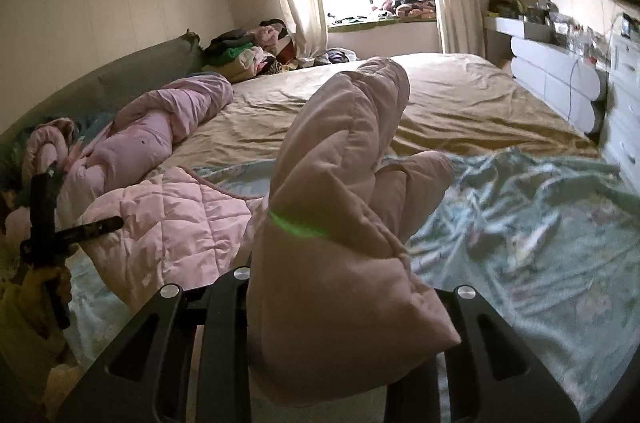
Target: Fold large clothes
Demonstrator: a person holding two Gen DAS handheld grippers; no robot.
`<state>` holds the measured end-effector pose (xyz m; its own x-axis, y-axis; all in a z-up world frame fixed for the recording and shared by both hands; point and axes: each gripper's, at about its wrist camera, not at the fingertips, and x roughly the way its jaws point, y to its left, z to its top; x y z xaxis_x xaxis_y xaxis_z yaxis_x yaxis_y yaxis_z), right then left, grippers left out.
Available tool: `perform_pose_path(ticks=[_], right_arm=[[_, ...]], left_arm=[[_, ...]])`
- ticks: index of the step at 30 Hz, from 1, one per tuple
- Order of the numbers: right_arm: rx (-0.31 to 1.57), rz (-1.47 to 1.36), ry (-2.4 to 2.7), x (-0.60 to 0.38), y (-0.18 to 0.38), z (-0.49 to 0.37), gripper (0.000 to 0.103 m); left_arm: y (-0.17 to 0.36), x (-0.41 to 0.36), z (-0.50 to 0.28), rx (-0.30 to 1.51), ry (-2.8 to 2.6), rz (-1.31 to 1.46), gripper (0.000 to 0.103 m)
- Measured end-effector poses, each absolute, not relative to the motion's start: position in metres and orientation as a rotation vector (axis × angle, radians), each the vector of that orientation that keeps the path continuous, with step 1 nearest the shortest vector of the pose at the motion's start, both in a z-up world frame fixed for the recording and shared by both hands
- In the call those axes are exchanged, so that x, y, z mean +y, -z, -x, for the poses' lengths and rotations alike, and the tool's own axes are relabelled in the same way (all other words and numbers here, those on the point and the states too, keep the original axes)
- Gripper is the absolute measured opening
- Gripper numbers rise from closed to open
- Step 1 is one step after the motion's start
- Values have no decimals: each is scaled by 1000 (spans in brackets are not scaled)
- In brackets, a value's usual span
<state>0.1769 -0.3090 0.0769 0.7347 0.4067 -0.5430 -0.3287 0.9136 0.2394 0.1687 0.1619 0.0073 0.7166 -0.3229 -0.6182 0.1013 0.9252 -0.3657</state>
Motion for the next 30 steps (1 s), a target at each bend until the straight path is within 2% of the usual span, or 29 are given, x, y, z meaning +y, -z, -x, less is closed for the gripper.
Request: perform_pose_path(ticks=[16, 22, 30], right_arm=[[783, -316, -189, -377, 12, -170, 27], [852, -359, -117, -389, 44, -165, 31], [918, -362, -41, -390, 75, -163, 54]], left_arm=[[39, 162, -160, 805, 170, 279, 14], [55, 159, -167, 836, 156, 252, 16], [76, 156, -170, 862, 137, 227, 23]])
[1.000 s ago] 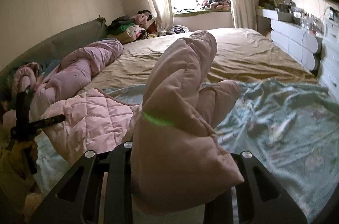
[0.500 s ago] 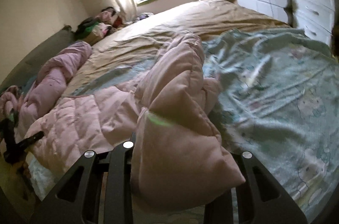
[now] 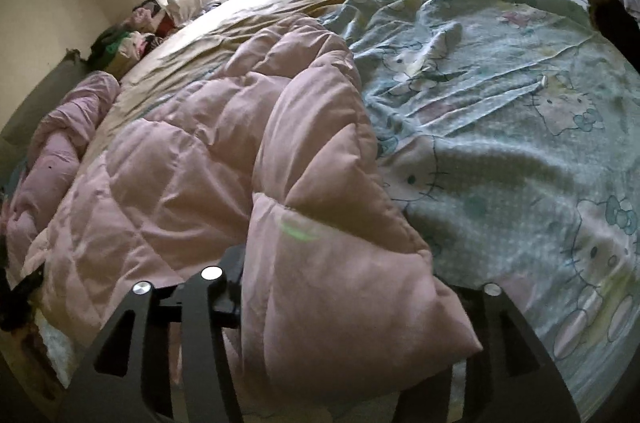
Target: Fold large clothes
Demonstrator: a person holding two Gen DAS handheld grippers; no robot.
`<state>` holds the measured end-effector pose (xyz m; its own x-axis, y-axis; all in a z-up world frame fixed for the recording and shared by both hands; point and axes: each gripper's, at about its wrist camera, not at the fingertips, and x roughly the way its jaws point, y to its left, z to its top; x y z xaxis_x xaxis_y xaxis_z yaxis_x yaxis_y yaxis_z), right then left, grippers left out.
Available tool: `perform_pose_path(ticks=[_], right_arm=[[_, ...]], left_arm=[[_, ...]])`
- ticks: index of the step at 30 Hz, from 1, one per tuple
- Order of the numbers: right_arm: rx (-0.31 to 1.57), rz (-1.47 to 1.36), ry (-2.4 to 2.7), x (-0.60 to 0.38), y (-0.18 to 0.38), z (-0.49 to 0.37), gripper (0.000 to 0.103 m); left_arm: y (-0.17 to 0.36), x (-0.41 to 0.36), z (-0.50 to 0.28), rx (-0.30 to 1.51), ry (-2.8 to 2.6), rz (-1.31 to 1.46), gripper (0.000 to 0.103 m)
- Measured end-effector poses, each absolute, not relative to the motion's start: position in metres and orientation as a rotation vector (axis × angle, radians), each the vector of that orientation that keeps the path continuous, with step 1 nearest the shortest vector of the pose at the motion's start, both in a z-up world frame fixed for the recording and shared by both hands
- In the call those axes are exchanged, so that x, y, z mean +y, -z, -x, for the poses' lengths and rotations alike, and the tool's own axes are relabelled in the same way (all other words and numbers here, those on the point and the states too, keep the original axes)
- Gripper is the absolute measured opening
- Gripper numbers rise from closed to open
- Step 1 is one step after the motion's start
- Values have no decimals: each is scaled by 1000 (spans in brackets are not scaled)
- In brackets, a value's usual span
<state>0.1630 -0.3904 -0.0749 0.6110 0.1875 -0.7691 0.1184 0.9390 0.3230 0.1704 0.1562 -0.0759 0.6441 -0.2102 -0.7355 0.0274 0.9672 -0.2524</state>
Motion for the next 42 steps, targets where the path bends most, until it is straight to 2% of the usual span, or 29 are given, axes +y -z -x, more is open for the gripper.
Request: perform_pose_path(ticks=[2, 7, 10, 11, 12, 13, 16, 20, 30, 42], right_arm=[[936, -356, -16, -389, 79, -164, 63], [946, -315, 34, -388, 73, -163, 77], [917, -202, 82, -380, 54, -154, 87], [893, -180, 85, -379, 47, -148, 92], [871, -161, 94, -377, 40, -144, 97], [842, -139, 107, -376, 29, -137, 98], [774, -112, 76, -368, 5, -121, 99], [682, -100, 10, -348, -27, -93, 99], [541, -91, -104, -290, -75, -22, 99], [434, -58, -158, -252, -81, 52, 99]], left_arm=[[82, 156, -169, 860, 125, 222, 25], [86, 156, -164, 863, 104, 225, 29], [79, 155, -158, 863, 84, 193, 35], [77, 153, -157, 864, 77, 186, 43], [74, 153, -154, 865, 67, 183, 56], [71, 154, -149, 863, 48, 177, 63], [55, 154, -132, 825, 26, 166, 69], [27, 147, -102, 768, 15, 140, 94], [-36, 106, -13, 623, 31, 126, 94], [-19, 79, 37, 620, 35, 119, 94]])
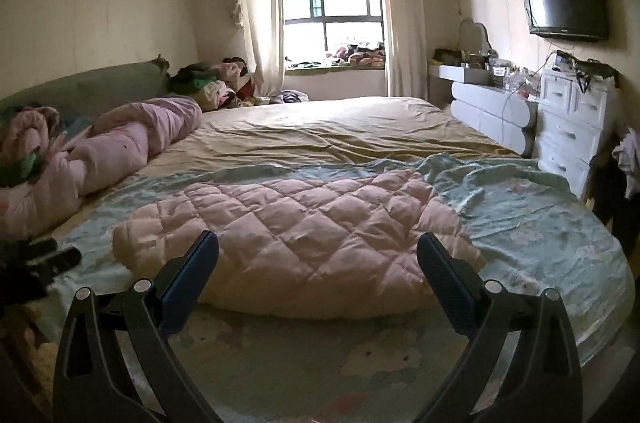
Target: Fold large clothes
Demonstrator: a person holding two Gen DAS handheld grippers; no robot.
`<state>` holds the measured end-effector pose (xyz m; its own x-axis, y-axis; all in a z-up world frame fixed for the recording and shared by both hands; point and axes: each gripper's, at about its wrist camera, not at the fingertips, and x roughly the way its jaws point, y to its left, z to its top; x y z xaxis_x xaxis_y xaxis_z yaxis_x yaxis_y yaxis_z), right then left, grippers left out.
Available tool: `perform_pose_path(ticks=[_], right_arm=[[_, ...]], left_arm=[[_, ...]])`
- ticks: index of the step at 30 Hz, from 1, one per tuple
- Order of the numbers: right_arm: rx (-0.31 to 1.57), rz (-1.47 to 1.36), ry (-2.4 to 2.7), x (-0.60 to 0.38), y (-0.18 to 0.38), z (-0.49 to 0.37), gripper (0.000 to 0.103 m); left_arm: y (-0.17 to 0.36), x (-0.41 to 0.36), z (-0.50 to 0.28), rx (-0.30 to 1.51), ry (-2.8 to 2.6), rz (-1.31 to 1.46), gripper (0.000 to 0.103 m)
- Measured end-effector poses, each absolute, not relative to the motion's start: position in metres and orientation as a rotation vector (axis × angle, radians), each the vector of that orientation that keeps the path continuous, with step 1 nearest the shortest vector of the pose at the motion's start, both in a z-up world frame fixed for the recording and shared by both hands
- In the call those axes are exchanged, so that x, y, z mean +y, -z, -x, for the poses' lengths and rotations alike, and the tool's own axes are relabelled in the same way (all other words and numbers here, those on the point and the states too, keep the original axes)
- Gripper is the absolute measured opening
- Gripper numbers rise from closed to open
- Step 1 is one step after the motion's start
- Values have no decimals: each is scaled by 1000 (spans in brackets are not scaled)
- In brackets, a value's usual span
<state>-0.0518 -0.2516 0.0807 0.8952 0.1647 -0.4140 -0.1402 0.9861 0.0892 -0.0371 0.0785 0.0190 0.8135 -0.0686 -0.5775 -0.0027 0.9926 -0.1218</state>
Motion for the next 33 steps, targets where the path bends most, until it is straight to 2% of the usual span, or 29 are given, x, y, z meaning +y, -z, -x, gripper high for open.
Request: perform_pose_path(ticks=[6, 15, 33], right_arm=[[435, -53, -142, -244, -62, 77, 99], [576, -13, -170, -227, -28, 69, 99], [576, -11, -191, -222, -27, 68, 99]], left_arm=[[7, 70, 40, 706, -1, 130, 94], [11, 65, 39, 722, -24, 115, 94], [6, 61, 42, 711, -25, 118, 94]])
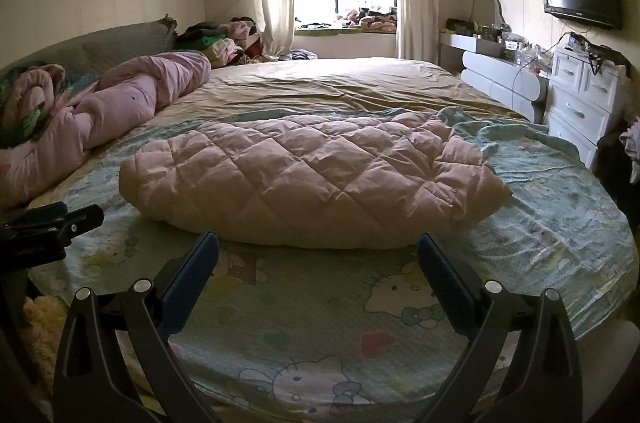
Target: Fold large clothes
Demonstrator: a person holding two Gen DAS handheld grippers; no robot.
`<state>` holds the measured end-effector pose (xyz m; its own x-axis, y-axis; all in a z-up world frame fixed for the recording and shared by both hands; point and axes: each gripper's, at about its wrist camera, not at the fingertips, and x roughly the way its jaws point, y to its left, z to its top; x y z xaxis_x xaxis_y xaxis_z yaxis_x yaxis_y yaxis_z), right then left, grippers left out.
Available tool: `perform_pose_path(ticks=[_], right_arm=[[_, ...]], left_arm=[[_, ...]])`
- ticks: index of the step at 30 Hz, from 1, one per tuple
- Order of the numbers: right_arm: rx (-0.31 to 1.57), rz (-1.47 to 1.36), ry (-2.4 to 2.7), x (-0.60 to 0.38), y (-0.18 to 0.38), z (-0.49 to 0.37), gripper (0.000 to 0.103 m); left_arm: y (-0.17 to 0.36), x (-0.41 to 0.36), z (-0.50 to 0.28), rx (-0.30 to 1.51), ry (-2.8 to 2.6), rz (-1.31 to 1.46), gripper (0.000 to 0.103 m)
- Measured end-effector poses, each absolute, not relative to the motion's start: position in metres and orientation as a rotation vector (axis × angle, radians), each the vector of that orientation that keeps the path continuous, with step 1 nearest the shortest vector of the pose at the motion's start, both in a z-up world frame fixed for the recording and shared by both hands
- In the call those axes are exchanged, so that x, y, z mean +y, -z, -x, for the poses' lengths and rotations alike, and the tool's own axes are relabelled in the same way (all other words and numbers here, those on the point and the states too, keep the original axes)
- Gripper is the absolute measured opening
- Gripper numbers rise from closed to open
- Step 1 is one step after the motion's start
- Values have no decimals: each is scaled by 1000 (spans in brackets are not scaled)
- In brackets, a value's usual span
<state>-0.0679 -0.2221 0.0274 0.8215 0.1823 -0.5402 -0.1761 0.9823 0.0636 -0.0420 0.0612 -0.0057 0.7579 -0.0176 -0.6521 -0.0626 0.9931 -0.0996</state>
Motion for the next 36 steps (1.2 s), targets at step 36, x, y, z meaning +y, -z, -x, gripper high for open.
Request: perform_pose_path(ticks=[36], right_arm=[[575, -8, -192, -218, -29, 67, 99]], left_arm=[[3, 62, 42, 701, -32, 111, 94]])
